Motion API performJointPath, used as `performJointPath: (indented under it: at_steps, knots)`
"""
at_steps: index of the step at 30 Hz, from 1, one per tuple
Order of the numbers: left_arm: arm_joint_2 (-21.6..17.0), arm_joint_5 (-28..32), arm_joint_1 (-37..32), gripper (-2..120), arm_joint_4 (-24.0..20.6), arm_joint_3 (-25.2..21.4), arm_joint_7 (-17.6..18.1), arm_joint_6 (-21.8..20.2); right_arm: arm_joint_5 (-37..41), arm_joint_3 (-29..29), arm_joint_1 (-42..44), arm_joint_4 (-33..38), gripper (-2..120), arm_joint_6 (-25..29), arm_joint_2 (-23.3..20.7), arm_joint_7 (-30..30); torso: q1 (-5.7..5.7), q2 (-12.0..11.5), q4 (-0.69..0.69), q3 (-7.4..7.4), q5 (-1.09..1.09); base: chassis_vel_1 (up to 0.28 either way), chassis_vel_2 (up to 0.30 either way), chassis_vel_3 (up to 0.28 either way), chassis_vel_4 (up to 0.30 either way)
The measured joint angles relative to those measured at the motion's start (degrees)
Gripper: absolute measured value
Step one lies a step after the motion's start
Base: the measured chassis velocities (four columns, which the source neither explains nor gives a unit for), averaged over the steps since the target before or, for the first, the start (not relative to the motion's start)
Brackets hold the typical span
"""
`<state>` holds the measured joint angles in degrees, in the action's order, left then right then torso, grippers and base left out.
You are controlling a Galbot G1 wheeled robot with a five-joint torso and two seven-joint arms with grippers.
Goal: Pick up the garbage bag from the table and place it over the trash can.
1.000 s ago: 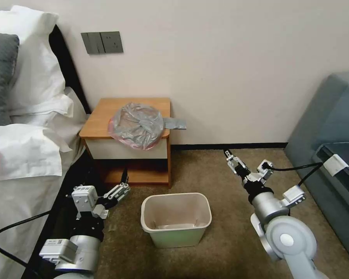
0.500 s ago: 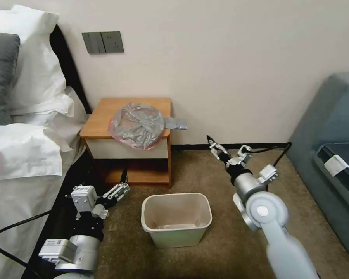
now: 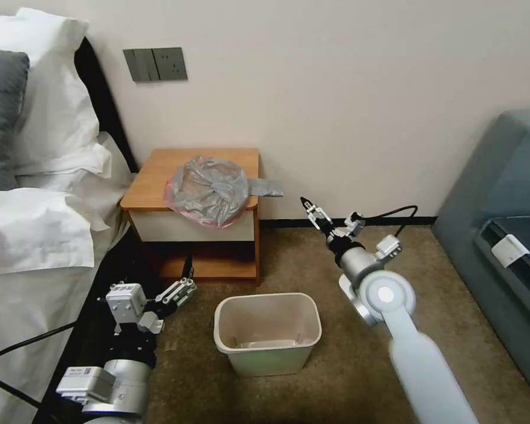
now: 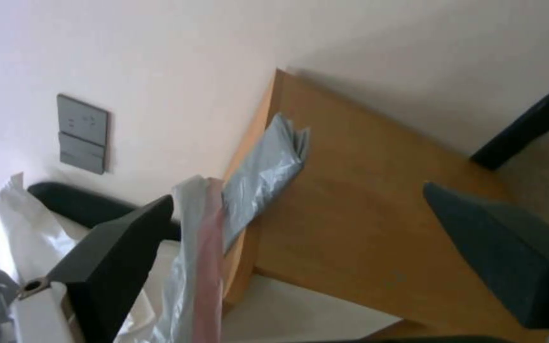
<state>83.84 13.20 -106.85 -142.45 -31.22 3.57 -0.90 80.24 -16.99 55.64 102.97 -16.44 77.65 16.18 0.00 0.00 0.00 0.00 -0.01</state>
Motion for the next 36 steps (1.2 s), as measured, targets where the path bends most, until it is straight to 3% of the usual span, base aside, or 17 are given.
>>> performJointPath:
  at_steps: [5,9,22,25,34,36]
  knots:
    - [0.30,0.43,-0.68,100,-0.32,-0.02,-0.21,0.59,3.13,0.28,-3.42,-4.29,100,-1.28,1.28,-0.62,0.00,0.00,0.00,0.00,0.01,0.000,0.000,0.000,0.000]
    - [0.66,0.97,-2.05,100,-0.76,-0.09,-0.92,1.23,6.42,0.73,-9.69,-11.85,100,-2.50,4.12,-2.94,0.00,0.00,0.00,0.00,0.00,0.000,0.000,0.000,0.000]
    - [0.86,1.04,-3.64,100,-0.78,-0.43,-1.34,1.69,7.26,1.44,-15.95,-23.28,98,-3.23,8.51,-7.06,0.00,0.00,0.00,0.00,0.00,0.000,0.000,0.000,0.000]
    - [0.90,1.01,-3.93,100,-0.81,-0.48,-1.45,1.80,6.70,1.09,-17.36,-25.95,82,-2.73,10.84,-8.76,0.00,0.00,0.01,0.00,0.00,0.000,0.000,0.000,0.000]
    - [1.09,0.81,-3.93,100,-0.81,-0.41,-1.51,2.19,5.54,1.32,-17.45,-25.96,53,-2.45,10.85,-9.47,0.00,0.00,0.00,0.00,0.01,0.000,0.000,0.000,0.000]
    - [1.09,0.72,-3.93,100,-0.81,-0.38,-1.53,2.48,5.12,1.38,-17.42,-25.79,42,-2.34,10.88,-9.47,0.00,0.00,0.00,0.00,0.01,0.000,0.000,0.000,0.000]
